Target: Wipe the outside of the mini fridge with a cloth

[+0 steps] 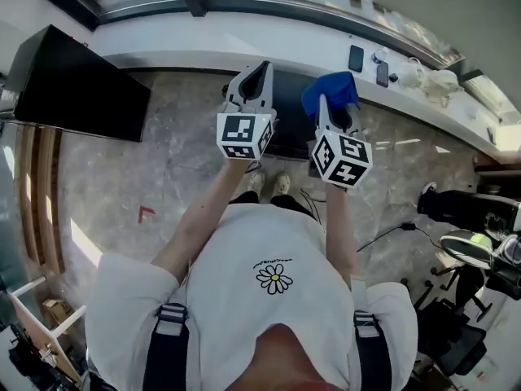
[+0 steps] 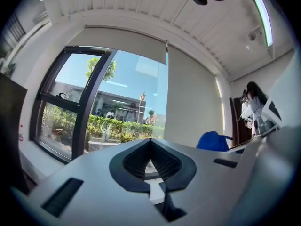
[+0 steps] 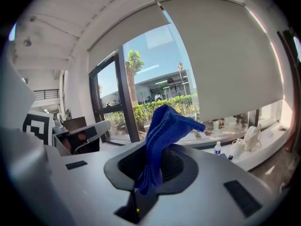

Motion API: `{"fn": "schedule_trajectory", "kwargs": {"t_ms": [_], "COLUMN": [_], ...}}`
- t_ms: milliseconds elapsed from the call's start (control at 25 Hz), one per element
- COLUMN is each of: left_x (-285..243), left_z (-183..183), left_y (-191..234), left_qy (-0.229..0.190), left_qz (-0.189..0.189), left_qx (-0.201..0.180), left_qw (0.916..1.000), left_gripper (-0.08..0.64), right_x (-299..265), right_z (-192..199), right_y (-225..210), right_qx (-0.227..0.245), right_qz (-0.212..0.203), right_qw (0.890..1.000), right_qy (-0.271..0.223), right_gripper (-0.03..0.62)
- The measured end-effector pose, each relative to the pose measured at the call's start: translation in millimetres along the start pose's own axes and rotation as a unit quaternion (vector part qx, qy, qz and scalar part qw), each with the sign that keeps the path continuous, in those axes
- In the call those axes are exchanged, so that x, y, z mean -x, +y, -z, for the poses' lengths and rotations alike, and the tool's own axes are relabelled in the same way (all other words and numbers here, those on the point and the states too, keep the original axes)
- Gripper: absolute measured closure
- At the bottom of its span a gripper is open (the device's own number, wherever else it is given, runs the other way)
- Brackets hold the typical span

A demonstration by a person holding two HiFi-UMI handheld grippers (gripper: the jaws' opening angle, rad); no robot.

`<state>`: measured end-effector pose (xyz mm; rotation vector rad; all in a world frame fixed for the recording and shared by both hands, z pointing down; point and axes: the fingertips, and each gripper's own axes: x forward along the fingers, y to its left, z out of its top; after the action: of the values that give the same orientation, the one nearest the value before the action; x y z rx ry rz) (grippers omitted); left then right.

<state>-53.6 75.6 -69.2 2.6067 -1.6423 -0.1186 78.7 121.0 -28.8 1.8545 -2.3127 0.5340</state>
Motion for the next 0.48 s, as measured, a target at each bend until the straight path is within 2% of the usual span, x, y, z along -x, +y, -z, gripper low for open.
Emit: {"fn": "schedule_trajectory", "kwargs": {"t_ms": [80,280,480], "left_x": [14,52,56], "left_z": [-17,-13,-33], "left_y": [-10,-19,-16], "left_qy": [-0.014,-0.013,-0.036], "left_qz": [0.021,0.035,0.032], "left_qx": [0.016,0.043,0.014], "left_qw": [0.9996,0.9983,0.9987], "left_gripper": [0.555,0.555,0.555], "right_x": [17,55,62], "right_z": [-18,-25,-35], "right_y": [14,39,44], "right_qx": [0.040,0.113,0.104], "right_qz": [0.002,-0.009,-0.012], "right_qw": [0.999,0.992,0.992], "right_qy": [-0.029,-0.057,-0.069], "right_gripper": [0.520,0.521,0.522]}}
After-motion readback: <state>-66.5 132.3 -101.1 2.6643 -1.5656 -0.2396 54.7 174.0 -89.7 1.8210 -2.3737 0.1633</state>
